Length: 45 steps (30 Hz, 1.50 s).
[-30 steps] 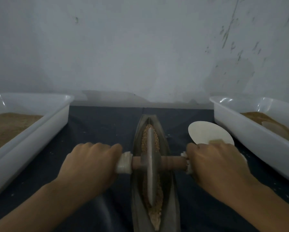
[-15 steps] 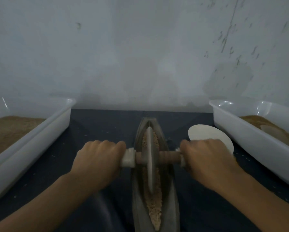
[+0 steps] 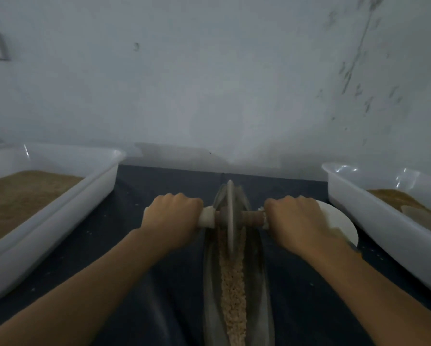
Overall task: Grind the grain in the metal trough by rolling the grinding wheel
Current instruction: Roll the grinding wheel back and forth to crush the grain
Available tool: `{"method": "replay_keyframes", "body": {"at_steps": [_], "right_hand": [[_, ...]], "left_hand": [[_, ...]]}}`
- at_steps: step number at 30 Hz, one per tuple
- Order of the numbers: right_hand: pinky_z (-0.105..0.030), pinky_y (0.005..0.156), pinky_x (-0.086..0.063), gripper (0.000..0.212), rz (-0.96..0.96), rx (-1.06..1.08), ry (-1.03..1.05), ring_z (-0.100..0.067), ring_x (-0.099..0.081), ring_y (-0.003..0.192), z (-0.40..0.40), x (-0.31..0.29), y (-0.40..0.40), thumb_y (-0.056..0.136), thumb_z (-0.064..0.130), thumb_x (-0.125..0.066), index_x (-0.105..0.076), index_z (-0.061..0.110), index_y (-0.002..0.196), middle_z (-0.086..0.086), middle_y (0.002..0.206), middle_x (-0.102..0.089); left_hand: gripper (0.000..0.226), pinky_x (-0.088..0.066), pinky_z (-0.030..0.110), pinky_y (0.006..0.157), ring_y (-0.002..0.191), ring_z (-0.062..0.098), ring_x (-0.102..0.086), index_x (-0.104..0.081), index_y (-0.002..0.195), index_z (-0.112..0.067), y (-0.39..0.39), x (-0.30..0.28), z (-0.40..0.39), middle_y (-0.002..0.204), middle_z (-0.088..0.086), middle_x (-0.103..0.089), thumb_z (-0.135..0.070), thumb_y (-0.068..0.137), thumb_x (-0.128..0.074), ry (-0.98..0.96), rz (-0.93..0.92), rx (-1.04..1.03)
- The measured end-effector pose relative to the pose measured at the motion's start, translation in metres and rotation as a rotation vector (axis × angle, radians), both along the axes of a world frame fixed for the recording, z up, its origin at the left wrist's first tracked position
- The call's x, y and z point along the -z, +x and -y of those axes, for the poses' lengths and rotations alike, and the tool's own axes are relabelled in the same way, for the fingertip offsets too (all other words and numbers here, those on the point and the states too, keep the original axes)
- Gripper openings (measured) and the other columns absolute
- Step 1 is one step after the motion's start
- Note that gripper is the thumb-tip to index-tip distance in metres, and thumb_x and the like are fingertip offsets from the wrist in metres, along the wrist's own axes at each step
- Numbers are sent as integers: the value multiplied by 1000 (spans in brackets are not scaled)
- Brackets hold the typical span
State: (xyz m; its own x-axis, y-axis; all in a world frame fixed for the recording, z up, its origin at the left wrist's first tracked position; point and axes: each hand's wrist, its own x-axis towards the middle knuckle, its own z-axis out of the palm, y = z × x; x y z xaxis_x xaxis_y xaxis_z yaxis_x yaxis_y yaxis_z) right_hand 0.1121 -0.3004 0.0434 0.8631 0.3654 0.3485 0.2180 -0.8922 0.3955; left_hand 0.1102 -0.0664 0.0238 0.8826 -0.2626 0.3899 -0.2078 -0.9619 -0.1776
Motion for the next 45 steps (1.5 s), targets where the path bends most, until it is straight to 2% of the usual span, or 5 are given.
{"method": "replay_keyframes", "body": {"at_steps": [9,14,29,40,45], "right_hand": [[-16,44,-6,71,-66,-88,84,-5,-17,43,12,5,-88,43,43,-85,-17,32,61,12,49,-17],[-30,49,-24,40,-9,28,82,-14,-43,55,14,23,-34,85,43,-55,-23,29,66,7,59,-39],[-23,44,-10,54,12,-114,-17,-11,-26,38,17,15,-57,57,31,-81,-27,29,63,9,46,-26],[-33,58,-34,24,-45,4,118,-30,-59,75,4,12,31,80,43,-60,-46,24,75,-5,83,-63],[-29,50,-35,29,-167,-68,151,-13,-51,57,18,20,-25,81,42,-59,-39,29,65,5,64,-53]], "left_hand": [[51,-25,27,42,43,16,-47,-41,69,-26,-86,-3,-7,55,-7,-48,-34,43,-83,88,61,221],[33,-25,31,56,60,17,-36,-30,80,-27,-35,-2,7,73,-8,-48,-33,81,-62,99,123,55],[45,-7,24,44,44,6,-14,-26,69,-33,-51,11,-9,52,-10,-17,-41,62,-70,139,127,121],[23,-28,33,56,65,27,-55,-36,77,-23,26,-5,17,73,0,-56,-25,81,-58,91,177,-14],[31,-28,30,50,51,15,-29,-37,76,-30,-24,-6,7,60,-8,-31,-33,74,-67,138,82,85]]}}
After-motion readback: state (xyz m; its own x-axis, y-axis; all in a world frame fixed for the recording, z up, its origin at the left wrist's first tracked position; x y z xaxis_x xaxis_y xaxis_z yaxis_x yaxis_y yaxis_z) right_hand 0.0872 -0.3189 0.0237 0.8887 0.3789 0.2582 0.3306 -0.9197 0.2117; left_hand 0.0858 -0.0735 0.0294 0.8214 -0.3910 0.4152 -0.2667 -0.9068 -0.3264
